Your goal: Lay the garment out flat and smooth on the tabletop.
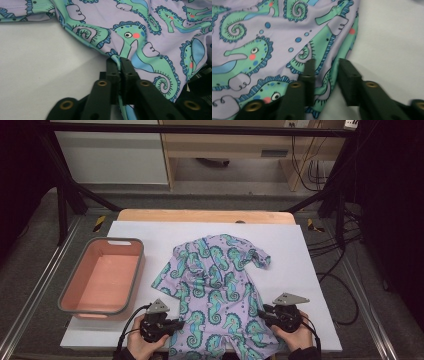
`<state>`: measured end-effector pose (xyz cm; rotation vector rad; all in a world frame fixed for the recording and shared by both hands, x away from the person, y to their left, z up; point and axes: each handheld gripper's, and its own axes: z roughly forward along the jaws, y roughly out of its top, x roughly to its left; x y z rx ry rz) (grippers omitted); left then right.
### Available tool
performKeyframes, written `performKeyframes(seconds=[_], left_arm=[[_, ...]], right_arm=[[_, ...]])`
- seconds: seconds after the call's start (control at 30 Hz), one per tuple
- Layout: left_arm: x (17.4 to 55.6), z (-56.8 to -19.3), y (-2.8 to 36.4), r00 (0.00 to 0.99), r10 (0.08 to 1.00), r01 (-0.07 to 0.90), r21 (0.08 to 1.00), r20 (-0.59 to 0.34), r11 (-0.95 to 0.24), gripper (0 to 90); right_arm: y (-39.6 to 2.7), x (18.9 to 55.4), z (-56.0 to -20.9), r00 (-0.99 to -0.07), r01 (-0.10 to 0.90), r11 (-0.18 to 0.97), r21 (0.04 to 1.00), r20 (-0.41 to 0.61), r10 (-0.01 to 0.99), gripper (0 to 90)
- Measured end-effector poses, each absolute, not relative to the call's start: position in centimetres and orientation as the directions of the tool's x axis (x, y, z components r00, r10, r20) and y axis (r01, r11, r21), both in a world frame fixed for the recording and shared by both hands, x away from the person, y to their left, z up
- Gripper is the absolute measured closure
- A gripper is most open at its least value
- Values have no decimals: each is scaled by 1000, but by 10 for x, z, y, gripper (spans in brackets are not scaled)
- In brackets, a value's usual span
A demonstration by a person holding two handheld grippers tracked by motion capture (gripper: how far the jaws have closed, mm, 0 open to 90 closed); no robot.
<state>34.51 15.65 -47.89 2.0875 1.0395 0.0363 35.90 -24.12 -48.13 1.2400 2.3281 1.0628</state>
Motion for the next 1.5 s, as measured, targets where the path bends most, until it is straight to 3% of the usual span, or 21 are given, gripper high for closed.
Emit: performKeyframes(seconds=[0.03, 0.2, 0.27, 0.37, 0.4, 0.47, 0.53, 0.63, 0.73, 0.8, 1.0, 1.13, 1.23, 1.37, 1.4, 1.5], left_arm=[[344, -478, 157, 668, 682, 663, 655, -298, -362, 879], [333, -472, 174, 695, 652, 645, 662, -302, -382, 882], [332, -471, 179, 711, 640, 627, 675, -291, -389, 863], [339, -468, 180, 687, 673, 623, 699, -275, -351, 606], [344, -468, 179, 678, 682, 625, 704, -276, -337, 564], [354, -468, 177, 651, 706, 636, 709, -279, -306, 527], [364, -471, 173, 631, 721, 650, 702, -286, -290, 537], [371, -476, 167, 619, 734, 662, 688, -280, -296, 611], [370, -478, 163, 612, 747, 666, 679, -260, -309, 731], [369, -478, 164, 619, 737, 672, 669, -271, -318, 875], [367, -474, 168, 635, 722, 658, 681, -275, -320, 892], [367, -474, 167, 641, 721, 647, 691, -262, -324, 881], [369, -474, 164, 639, 726, 634, 708, -254, -311, 723], [373, -475, 160, 633, 734, 635, 708, -246, -310, 633], [373, -477, 158, 633, 731, 640, 703, -254, -309, 638], [371, -479, 157, 636, 735, 633, 704, -235, -323, 714]], right_arm=[[-241, 357, -480, -590, 591, 364, 720, 79, 804, 873], [-252, 335, -466, -607, 612, 335, 716, 153, 780, 885], [-251, 326, -465, -626, 614, 325, 719, 193, 756, 788], [-246, 331, -467, -611, 583, 313, 750, 151, 777, 583], [-245, 336, -467, -596, 578, 305, 757, 135, 792, 524], [-244, 348, -469, -575, 574, 306, 760, 107, 811, 529], [-242, 359, -473, -562, 584, 303, 753, 106, 820, 556], [-237, 369, -480, -562, 606, 318, 729, 110, 820, 666], [-235, 368, -480, -589, 602, 353, 717, 100, 802, 855], [-237, 363, -476, -588, 600, 345, 721, 106, 802, 892], [-244, 343, -466, -605, 614, 312, 725, 178, 776, 888], [-237, 345, -466, -597, 596, 347, 724, 111, 795, 884], [-241, 357, -470, -574, 608, 357, 710, 82, 815, 894], [-244, 362, -475, -558, 617, 350, 705, 77, 826, 891], [-245, 362, -474, -559, 612, 355, 706, 70, 826, 870], [-250, 369, -471, -549, 585, 327, 742, 65, 834, 688]])
